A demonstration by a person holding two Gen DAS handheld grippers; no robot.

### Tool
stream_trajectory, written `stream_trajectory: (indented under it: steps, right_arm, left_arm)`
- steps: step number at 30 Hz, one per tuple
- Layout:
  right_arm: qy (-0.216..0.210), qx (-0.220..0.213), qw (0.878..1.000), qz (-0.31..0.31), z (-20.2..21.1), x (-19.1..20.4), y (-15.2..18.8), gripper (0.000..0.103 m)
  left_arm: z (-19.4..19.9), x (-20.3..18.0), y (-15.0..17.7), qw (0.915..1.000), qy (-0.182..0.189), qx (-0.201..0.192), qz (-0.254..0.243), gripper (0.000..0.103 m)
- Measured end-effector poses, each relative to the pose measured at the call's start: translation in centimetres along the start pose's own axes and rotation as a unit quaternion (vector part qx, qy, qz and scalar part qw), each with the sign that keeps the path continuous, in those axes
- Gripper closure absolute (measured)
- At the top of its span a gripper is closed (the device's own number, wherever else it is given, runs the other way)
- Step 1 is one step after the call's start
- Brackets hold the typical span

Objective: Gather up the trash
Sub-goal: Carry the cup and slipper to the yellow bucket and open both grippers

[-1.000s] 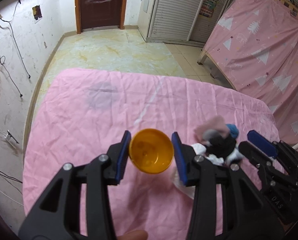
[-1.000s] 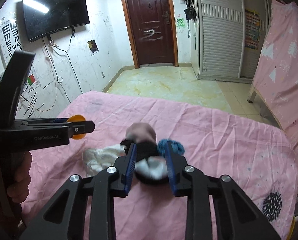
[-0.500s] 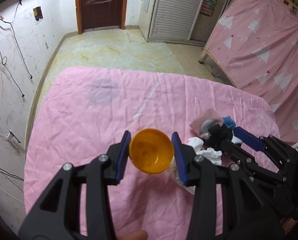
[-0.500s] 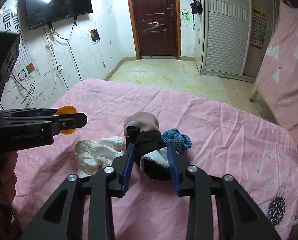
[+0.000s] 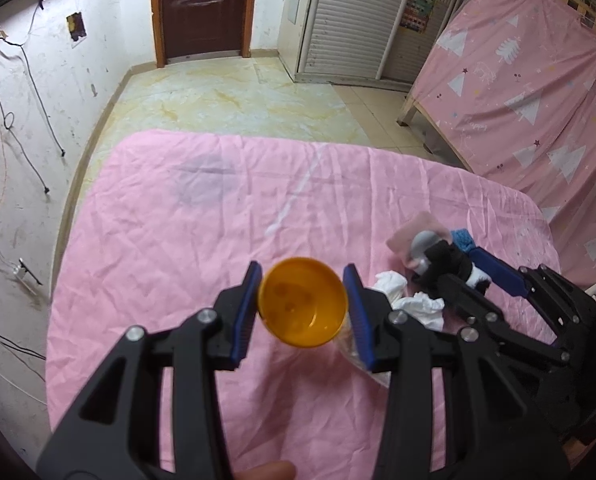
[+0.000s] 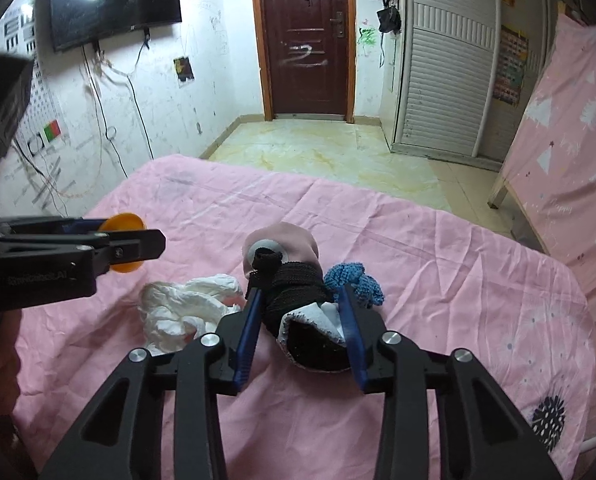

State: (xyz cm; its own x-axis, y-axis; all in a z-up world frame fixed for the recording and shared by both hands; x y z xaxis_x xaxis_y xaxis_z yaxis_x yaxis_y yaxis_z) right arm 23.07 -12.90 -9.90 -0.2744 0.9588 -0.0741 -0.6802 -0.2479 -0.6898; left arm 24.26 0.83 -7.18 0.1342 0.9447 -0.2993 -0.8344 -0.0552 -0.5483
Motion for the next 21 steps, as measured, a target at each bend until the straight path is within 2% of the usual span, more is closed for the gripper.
stream_trajectory:
  steps: [3, 12, 16, 21]
  right_arm:
    - [-0.019, -0.013, 0.999, -0.024, 1.4, -0.8, -0.1, 0.074]
    - [-0.029, -0.054, 0.996, -0.058, 5.9, -3.3, 0.2, 0.074]
    - [-0.042, -0.069, 0.993, -0.087, 7.8, -5.3, 0.8, 0.074]
    - [-0.037, -0.089, 0.988, -0.119, 10.1, -8.4, 2.1, 0.074]
  left_arm:
    - [0.4, -0.2, 0.0, 1.0, -0.003, -0.004, 0.0, 0.063]
    - [2.1, -2.9, 0.0, 0.9997, -0.005, -0.016, -0.016, 0.063]
    - [2.7, -5.0, 0.2, 0.9992, -0.006, -0.022, -0.033, 0.063]
    - [3.2, -8.5, 0.5, 0.9979, -0.001, -0.024, -0.06, 0.063]
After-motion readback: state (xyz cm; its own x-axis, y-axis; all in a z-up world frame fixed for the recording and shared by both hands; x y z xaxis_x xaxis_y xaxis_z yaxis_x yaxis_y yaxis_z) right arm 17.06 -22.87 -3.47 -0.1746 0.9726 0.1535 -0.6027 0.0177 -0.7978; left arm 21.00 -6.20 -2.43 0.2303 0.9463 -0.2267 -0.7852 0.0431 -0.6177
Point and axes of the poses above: each gripper's, at about its wrist camera, not at the fingertips, and z roughly against the way its jaws point, x to its left, y to its underside, the point moved 4 cm from there along -z, roughly the way its jaws point, and after that the axes turned 10 degrees about y, right-handed, at the moved point
